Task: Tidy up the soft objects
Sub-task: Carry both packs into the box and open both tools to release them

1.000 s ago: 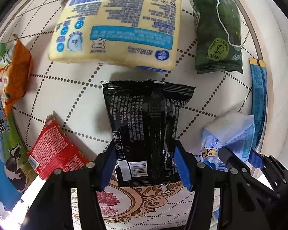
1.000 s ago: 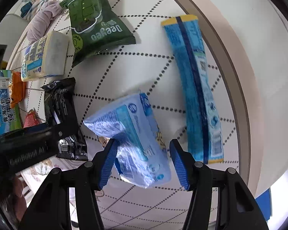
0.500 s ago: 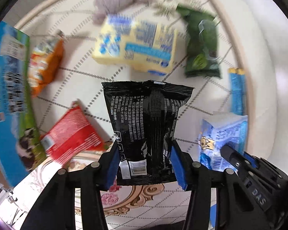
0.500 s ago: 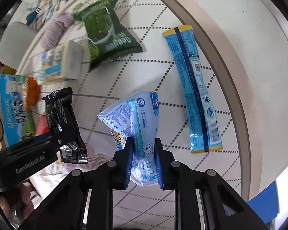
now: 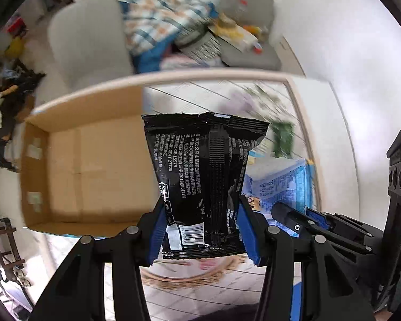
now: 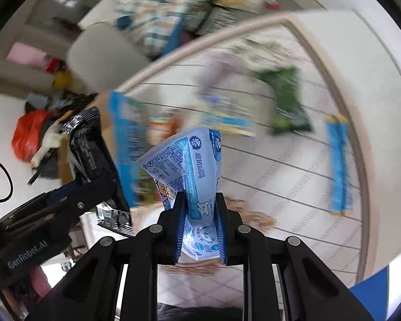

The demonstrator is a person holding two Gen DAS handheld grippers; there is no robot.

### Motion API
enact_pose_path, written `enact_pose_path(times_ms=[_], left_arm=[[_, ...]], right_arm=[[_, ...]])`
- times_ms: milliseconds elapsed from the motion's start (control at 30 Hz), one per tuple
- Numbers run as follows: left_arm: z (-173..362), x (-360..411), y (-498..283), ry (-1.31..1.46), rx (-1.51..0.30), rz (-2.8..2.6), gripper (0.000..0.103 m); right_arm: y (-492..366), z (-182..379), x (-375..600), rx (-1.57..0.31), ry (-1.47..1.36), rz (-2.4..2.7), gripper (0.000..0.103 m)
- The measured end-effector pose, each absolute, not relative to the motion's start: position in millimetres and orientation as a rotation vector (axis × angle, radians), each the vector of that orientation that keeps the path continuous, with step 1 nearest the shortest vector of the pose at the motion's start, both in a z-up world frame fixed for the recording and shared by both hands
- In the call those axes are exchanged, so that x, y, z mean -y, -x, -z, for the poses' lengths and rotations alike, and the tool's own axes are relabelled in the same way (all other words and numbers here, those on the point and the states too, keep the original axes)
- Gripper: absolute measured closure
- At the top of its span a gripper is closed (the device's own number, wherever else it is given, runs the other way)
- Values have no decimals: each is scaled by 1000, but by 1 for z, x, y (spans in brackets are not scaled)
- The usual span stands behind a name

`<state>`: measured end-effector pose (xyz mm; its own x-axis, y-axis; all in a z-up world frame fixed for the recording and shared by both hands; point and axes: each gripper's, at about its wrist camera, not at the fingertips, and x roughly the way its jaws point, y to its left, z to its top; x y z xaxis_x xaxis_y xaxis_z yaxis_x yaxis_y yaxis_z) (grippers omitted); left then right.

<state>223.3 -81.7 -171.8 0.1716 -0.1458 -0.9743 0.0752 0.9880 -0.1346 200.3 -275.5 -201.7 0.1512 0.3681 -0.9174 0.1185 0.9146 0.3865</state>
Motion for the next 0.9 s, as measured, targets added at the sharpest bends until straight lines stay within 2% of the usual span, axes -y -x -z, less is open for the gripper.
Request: enact_pose_path(times_ms=[133,267,367,500,700,900], left_arm=[[170,4,-238,93,-1376,83,56],[201,-56,-263,131,-1416,30,56],[240,-88,-290,132,-1458,-8,56],[291,-130,-318,163,-1541,-24,56],[347,-150,-346,180,-1629,2,56],[376,-144,-362,159,-1675,30,53]], right_arm=[[-217,193,195,-1399,-369,-227,81],[-243,199,127,-1421,-380,-261,81],[-261,215,83,-1435,-358,-268,81],[-292,266,42,-1480,-345,-247,81],[-327,332,11,-1532,-310,-198,81],[-352,377,3,-1571,-299,-192,79]])
